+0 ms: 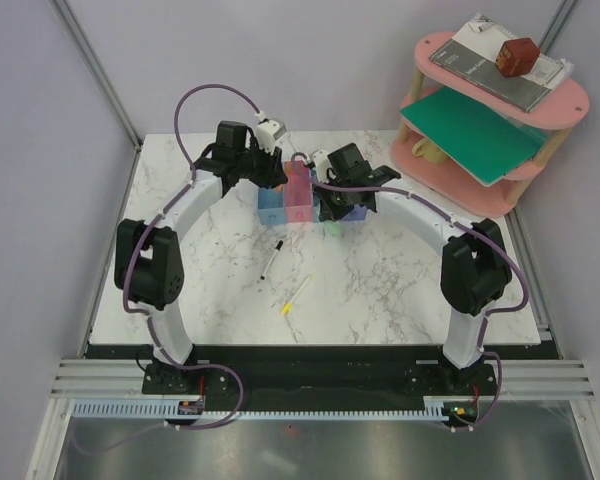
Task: Sort the stationery into containers
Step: Place the stationery in the storage box.
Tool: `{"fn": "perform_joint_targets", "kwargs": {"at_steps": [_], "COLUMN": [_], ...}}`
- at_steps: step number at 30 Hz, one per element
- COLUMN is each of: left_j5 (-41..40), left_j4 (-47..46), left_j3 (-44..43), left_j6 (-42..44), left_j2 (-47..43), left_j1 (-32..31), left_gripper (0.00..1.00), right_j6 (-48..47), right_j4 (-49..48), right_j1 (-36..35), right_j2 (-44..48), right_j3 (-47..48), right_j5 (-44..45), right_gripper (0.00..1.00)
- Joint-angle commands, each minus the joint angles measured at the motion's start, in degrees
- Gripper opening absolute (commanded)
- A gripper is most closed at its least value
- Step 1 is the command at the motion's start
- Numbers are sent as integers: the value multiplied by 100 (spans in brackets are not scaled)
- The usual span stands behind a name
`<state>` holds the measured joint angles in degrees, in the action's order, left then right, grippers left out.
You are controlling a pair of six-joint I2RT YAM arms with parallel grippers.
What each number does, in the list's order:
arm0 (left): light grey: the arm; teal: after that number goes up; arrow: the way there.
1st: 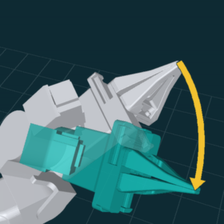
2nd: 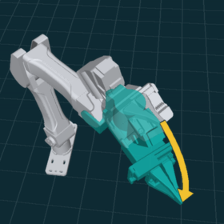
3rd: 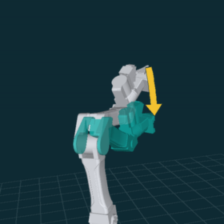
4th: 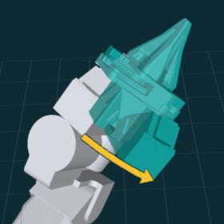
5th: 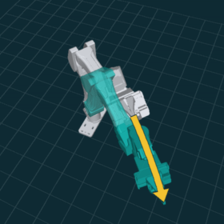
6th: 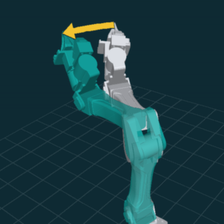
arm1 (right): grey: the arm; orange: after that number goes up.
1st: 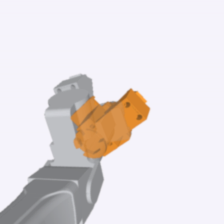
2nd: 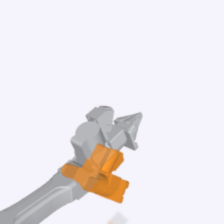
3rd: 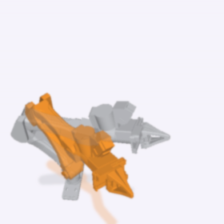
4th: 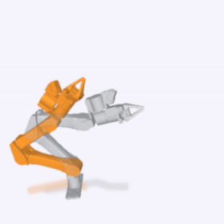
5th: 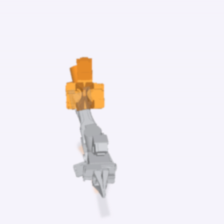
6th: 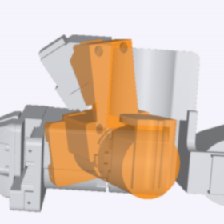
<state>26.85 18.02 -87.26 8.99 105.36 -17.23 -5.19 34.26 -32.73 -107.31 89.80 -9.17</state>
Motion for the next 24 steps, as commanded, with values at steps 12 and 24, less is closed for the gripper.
{"fn": "perform_joint_targets", "kwargs": {"at_steps": [12, 24], "left_j5": [453, 356], "left_j4": [-695, -826], "left_j3": [-1345, -1083], "left_j6": [-811, -688], "left_j2": [1644, 1664], "left_j1": [-70, -70], "left_gripper": [2, 54], "right_j6": [466, 756], "right_j4": [-622, -1193], "right_j1": [338, 338], "right_j2": [-826, -1433], "right_j3": [2146, 2472], "right_j5": [-50, -94], "right_gripper": [0, 0]}}
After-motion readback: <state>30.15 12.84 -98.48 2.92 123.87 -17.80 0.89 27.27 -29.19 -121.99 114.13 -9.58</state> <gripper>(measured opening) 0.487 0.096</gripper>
